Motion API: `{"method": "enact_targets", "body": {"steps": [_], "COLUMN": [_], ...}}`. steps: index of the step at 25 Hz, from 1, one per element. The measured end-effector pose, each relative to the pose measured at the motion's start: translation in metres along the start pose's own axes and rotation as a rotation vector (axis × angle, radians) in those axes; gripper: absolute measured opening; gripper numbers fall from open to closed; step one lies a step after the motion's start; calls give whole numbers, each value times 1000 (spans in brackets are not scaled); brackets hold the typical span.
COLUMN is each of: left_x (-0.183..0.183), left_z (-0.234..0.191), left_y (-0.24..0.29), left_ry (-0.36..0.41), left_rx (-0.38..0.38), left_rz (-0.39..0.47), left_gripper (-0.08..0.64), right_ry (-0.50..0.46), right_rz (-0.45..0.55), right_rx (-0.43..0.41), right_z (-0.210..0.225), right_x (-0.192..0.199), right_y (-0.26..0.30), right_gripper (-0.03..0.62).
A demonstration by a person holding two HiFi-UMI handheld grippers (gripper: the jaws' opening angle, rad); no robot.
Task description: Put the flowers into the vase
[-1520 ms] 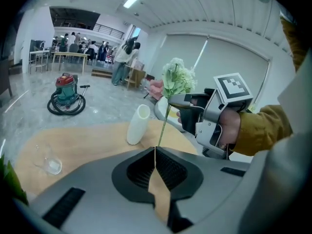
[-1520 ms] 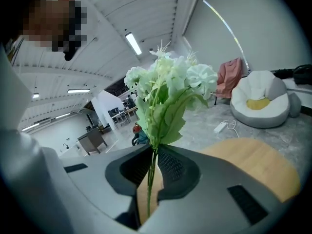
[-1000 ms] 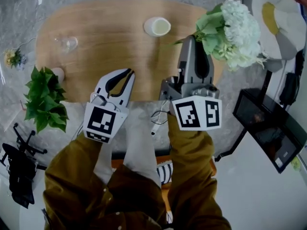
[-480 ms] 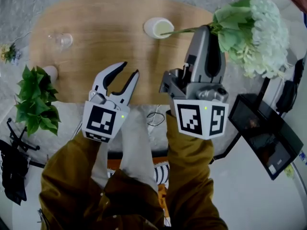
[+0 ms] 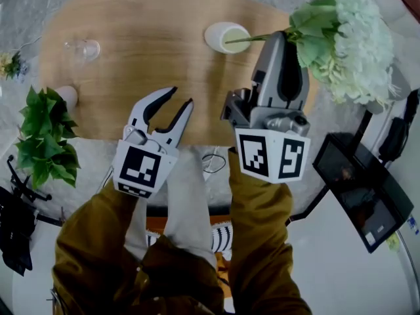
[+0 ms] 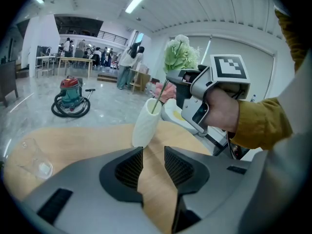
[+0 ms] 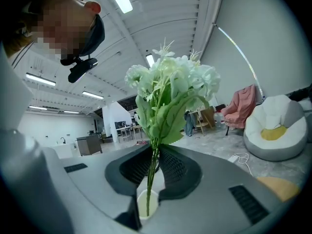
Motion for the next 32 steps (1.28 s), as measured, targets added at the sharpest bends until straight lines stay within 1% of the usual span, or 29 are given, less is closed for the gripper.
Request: {"method": "enact_targets", "body": {"steps": [8,17,23,29,32], "left_x": [-9,4,5,4,5], "left_z": [8,2,-2,2,5], "left_y": [7,7,2,-2,-4], "left_ry": [4,-6,-4,-1,3], "left_rx": [-6,6,-3,-3,-1], "left_rz": [-11,-21,-18,-15,-16], "left_gripper": [118,118,118,118,118], "right_ry": [-87,-146,-165,-184,-197], "right_rz": [-27,-66,-93,-126,-143], "right_rx": [7,16,25,28,26], "right_z": [14,2,-2,-3,-4], "right_x": [13,38,48,54,57], "right_y": [2,5,0,-4,-5], "right_gripper": [41,55,67,109,110]}}
Point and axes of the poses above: the fingertips, and each gripper's own axes: y forward along the fingers, z to its right, x out of its underside, the point moved 8 cm from there along -y, backward along the fingers, and after that the axes turned 10 degrees about -z, right-handed, at the moved point
